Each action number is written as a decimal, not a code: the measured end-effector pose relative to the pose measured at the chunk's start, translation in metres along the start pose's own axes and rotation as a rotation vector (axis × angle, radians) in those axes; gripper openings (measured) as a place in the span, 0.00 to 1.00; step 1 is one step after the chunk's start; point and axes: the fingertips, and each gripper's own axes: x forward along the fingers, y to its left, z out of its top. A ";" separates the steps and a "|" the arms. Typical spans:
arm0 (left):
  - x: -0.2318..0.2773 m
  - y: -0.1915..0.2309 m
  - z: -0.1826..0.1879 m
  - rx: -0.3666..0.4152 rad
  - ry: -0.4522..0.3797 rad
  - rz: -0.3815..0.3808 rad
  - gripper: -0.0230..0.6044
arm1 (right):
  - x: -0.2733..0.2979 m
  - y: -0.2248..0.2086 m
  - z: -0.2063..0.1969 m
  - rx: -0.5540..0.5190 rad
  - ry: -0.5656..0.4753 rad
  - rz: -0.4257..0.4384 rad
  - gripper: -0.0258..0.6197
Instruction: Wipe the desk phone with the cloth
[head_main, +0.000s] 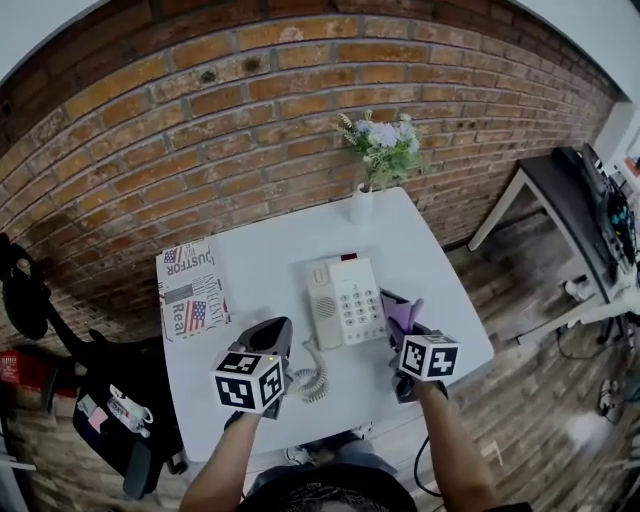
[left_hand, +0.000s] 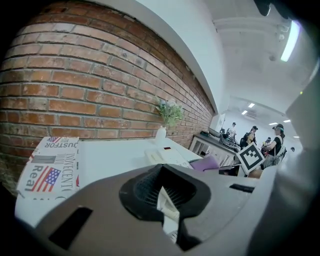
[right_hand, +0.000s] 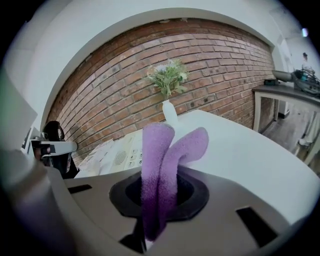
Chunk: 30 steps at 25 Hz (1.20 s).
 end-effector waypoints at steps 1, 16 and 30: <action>-0.001 -0.001 0.000 0.003 0.000 -0.006 0.04 | -0.003 0.000 -0.002 0.020 -0.006 -0.008 0.11; -0.023 -0.004 -0.016 0.020 0.007 -0.063 0.04 | -0.034 0.014 -0.034 0.269 -0.126 -0.089 0.11; -0.047 -0.004 -0.031 0.026 0.008 -0.088 0.04 | -0.035 0.070 -0.059 0.334 -0.149 -0.004 0.11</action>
